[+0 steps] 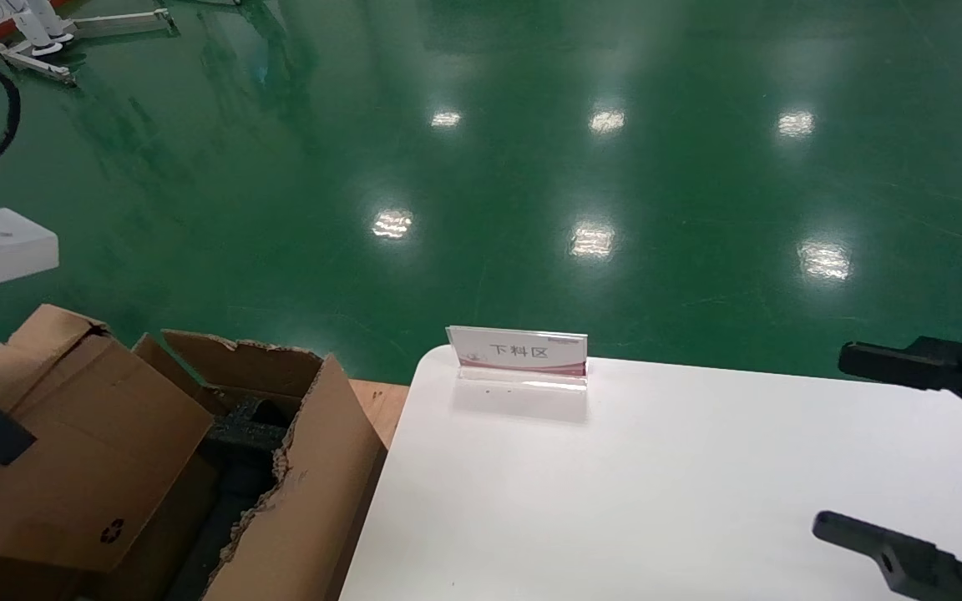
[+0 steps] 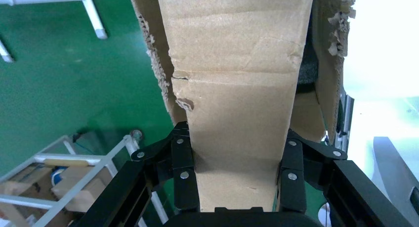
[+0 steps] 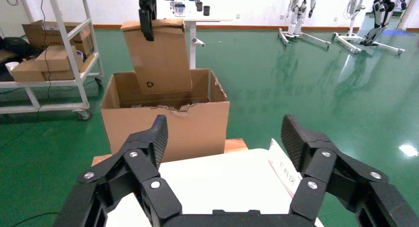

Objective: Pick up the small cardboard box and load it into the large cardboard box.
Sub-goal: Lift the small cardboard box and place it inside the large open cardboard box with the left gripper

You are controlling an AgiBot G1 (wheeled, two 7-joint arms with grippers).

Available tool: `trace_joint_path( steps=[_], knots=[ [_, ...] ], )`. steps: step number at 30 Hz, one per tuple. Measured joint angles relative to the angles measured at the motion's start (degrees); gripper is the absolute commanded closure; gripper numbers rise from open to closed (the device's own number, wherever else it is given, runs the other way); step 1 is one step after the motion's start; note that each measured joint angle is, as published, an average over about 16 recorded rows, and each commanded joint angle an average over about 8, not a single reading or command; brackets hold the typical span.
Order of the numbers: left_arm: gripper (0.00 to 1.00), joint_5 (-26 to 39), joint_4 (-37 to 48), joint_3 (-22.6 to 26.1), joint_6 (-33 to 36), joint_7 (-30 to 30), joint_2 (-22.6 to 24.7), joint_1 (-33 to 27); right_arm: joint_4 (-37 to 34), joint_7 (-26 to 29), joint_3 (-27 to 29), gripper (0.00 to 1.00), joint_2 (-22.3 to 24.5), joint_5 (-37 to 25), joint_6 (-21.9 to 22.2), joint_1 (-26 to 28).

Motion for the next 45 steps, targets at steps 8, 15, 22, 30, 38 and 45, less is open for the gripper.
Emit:
trace_joint_path(
  steps=[8, 15, 22, 30, 38, 45],
  knots=[
    [1.0, 1.5, 0.3, 1.2, -3.7, 0.1, -3.3, 3.1, 0.0, 0.0, 0.0, 0.0, 0.0, 0.0, 0.0, 0.0],
    [1.0, 2.8, 0.8, 2.0, -6.6, -0.4, -5.6, 6.1, 0.0, 0.0, 0.0, 0.0, 0.0, 0.0, 0.0, 0.0],
    [1.0, 4.1, 1.5, 2.8, -8.4, -1.1, -6.8, 8.5, 0.0, 0.0, 0.0, 0.0, 0.0, 0.0, 0.0, 0.0],
    [1.0, 5.9, 2.5, 3.6, -9.5, -2.0, -7.3, 10.6, 0.0, 0.0, 0.0, 0.0, 0.0, 0.0, 0.0, 0.0],
    [1.0, 7.6, 3.4, 4.3, -10.5, -2.7, -7.6, 12.6, 0.0, 0.0, 0.0, 0.0, 0.0, 0.0, 0.0, 0.0],
    [1.0, 8.9, 4.1, 4.6, -11.7, -2.3, -7.6, 14.6, 0.0, 0.0, 0.0, 0.0, 0.0, 0.0, 0.0, 0.0]
  ],
)
